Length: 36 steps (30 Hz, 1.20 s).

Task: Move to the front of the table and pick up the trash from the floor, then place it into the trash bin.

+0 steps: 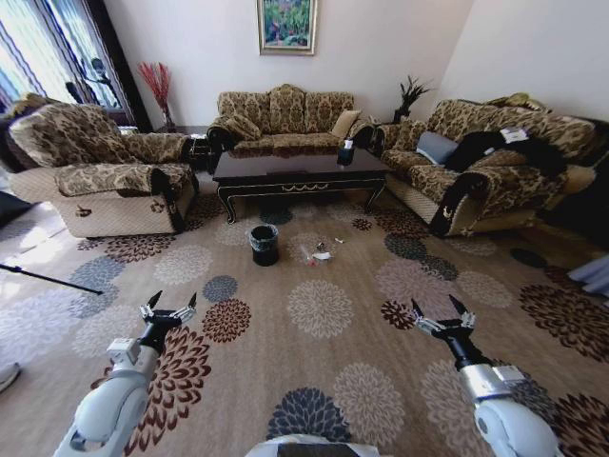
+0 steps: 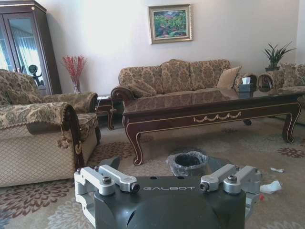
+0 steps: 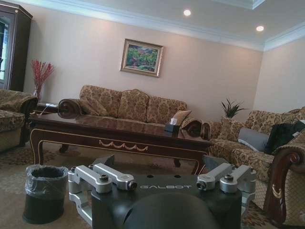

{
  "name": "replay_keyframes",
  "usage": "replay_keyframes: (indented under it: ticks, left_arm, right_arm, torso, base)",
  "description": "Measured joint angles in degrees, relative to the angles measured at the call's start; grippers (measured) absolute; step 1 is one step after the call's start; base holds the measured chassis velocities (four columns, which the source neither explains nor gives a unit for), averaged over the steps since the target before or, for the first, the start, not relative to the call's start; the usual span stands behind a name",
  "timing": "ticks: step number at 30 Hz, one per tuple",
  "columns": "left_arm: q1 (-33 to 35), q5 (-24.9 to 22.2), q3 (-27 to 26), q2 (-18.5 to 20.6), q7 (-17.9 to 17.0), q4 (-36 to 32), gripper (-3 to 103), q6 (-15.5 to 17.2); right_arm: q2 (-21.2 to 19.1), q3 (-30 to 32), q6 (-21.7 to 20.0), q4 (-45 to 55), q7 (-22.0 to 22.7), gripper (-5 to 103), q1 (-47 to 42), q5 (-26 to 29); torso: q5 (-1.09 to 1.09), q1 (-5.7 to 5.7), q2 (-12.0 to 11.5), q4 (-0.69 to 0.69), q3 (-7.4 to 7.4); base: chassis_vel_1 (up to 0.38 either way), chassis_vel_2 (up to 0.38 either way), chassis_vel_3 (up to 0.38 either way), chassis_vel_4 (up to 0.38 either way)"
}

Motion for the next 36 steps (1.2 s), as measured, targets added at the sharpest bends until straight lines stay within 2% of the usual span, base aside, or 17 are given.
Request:
replay_keyframes:
  ticks: [17,22,36]
  left_arm:
    - [0.64,1.08,0.26,-0.11,-0.08,0.53,100,-1.51]
    - [0.11,1.11,0.18,-0.2,-0.15,0.53,100,-1.53]
    - [0.02,0.83,-0.16,-0.07,-0.3,0.63,100,-1.31]
  right_arm:
    - [0.71,-0.26,1.14,-0.58,-1.87,100,-0.21,-0.28]
    - [1.14,-0.47,1.54,-0.19,-2.35,100,-0.49,-0.24]
    - [1.27,-0.05,1.88,-0.09,-2.82,100,-0.93,0.05]
  torso:
    - [0.0,-1.85,-4.25,0.0,-2.41]
    - [0.0,-2.7,-6.37,0.0,-3.67]
    - [0.0,-4.03,-9.59,0.0,-5.55]
  base:
    - [0.0,0.0,0.0,0.0]
    - [0.0,0.0,0.0,0.0]
    - [0.0,0.0,0.0,0.0]
